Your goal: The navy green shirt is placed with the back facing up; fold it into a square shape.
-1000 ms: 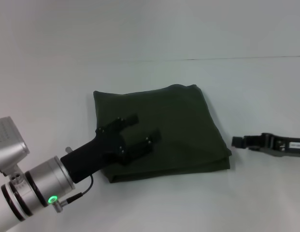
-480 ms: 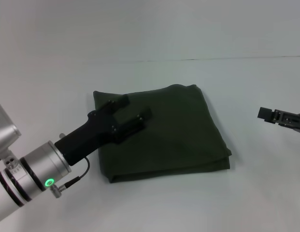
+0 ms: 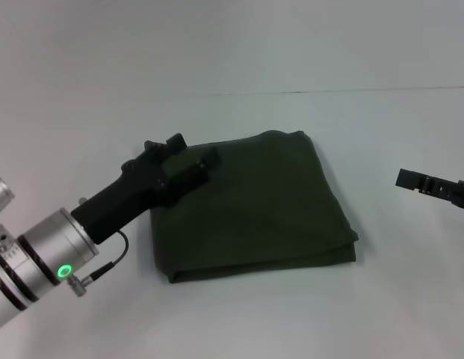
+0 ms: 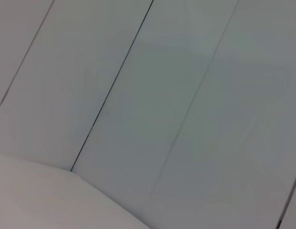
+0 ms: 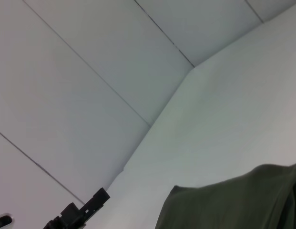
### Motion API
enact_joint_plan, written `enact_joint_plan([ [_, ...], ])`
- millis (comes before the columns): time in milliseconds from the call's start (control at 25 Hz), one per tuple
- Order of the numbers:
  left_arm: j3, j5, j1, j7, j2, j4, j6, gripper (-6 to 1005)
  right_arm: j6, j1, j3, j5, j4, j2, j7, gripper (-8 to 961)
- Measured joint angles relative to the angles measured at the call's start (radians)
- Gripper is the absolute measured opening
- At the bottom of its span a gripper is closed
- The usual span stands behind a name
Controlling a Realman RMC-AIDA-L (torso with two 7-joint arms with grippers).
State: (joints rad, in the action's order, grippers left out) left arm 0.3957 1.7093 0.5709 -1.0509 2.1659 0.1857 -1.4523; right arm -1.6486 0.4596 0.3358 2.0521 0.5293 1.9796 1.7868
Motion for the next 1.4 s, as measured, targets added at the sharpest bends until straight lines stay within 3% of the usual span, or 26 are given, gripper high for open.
enact_joint_plan([
  [440,0.0,-0.04,0.029,-0.069,-0.001,0.031,0.117,907,0.011,-0.024,-0.022,0.001,0.002,0.008,-0.045,919],
  [800,0.01,-0.04,0.025,-0.07,-0.001,0.031,0.107,906,0.103,-0.019,0.005,0.056,-0.005,0.014,-0.046,916],
  [1040,0.005,-0.041,0.005,-0.065,-0.002,0.031,0.106,906,0.124,-0.014,0.04,0.064,-0.001,0.023,-0.068,816],
  [1400,0.004,-0.041,-0.007,-0.064,-0.001,0.038,0.104,906,0.191,0.008,0.104,0.065,-0.008,0.012,0.088,437],
])
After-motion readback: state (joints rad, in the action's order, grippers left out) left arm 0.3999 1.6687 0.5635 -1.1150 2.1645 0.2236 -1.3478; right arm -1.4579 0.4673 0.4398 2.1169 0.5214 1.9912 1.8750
